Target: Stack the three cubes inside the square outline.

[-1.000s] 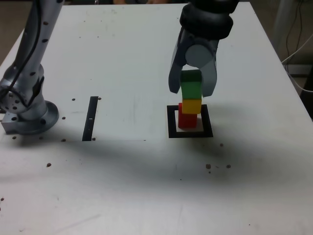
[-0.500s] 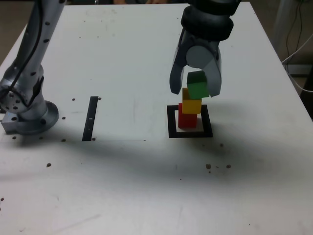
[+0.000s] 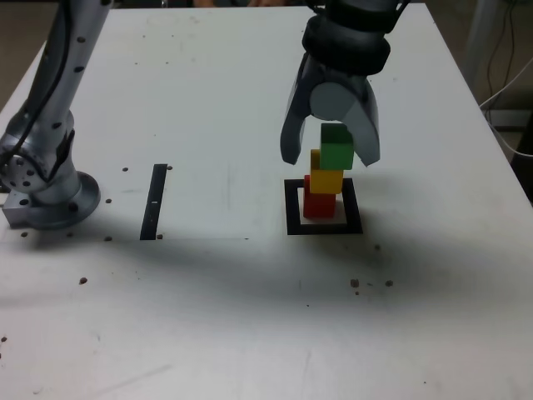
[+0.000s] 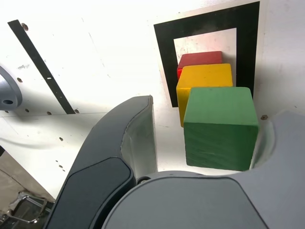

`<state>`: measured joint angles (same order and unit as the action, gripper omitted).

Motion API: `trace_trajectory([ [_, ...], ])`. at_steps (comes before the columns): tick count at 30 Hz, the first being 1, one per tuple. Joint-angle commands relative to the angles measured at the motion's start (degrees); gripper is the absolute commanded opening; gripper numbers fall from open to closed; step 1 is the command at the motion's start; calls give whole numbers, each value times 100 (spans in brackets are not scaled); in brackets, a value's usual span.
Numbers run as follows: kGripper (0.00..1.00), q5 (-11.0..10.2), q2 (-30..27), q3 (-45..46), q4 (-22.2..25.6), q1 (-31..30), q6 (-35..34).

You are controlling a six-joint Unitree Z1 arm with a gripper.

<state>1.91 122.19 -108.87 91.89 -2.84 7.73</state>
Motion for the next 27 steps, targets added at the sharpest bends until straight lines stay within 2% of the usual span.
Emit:
trace_trajectory([
  [1,96,-51,-72,-4,68,12,5],
  [9,98,-374,-474,-44,45,12,-56],
  [16,99,-503,-838,83,54,12,-93],
  [27,99,-664,-1600,1193,-46,51,-321],
])
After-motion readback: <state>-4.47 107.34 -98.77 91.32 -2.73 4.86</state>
